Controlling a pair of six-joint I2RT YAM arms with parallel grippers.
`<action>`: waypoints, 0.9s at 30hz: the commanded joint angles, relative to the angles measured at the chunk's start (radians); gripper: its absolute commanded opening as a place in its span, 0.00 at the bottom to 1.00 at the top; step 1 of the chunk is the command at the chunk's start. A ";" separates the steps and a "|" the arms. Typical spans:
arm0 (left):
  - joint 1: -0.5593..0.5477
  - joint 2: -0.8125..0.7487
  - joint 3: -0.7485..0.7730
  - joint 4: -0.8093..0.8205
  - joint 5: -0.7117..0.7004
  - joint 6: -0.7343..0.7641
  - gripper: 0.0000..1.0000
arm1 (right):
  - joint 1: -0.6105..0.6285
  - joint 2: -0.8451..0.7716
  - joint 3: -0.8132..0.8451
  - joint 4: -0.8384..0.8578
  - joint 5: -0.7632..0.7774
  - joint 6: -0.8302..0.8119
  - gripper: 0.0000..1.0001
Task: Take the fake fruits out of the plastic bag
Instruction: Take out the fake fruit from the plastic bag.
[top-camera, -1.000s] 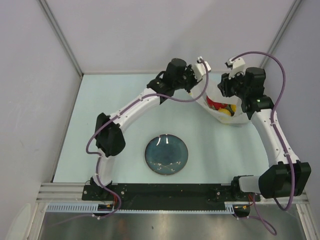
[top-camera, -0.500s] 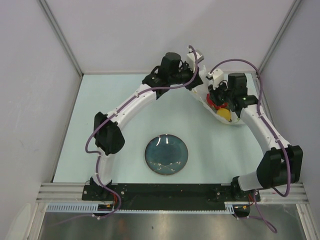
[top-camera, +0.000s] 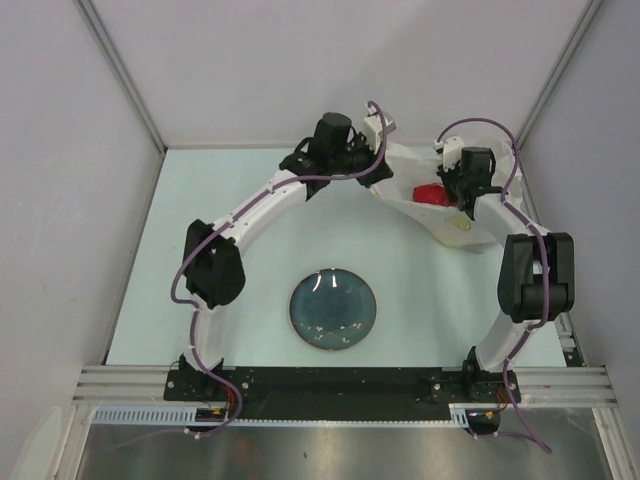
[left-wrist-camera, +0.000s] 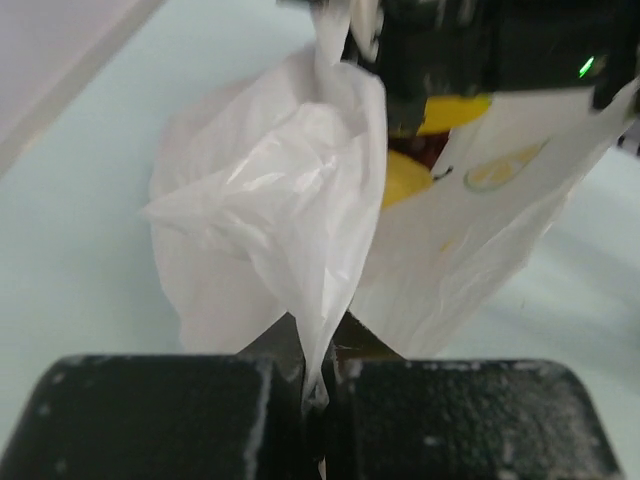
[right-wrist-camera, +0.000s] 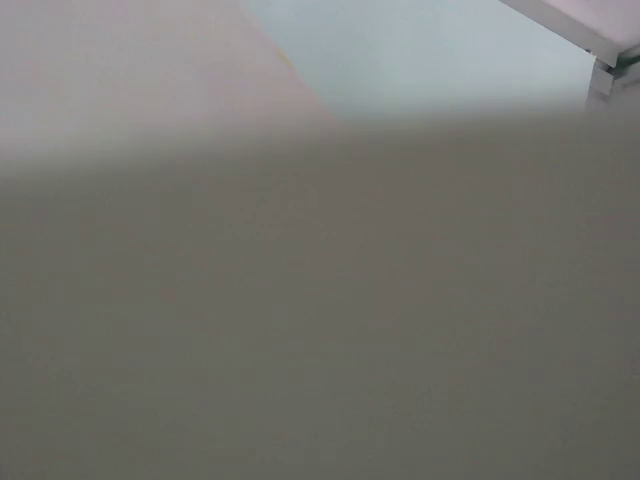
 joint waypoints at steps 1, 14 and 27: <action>0.004 -0.043 -0.082 -0.010 -0.018 0.103 0.00 | 0.016 -0.008 0.051 -0.052 -0.052 0.050 0.32; 0.000 -0.046 -0.167 0.005 -0.059 0.142 0.00 | 0.036 -0.035 -0.034 -0.127 0.029 -0.014 1.00; 0.000 -0.011 -0.119 -0.004 -0.012 0.159 0.00 | 0.047 -0.170 -0.150 -0.224 -0.069 0.078 0.96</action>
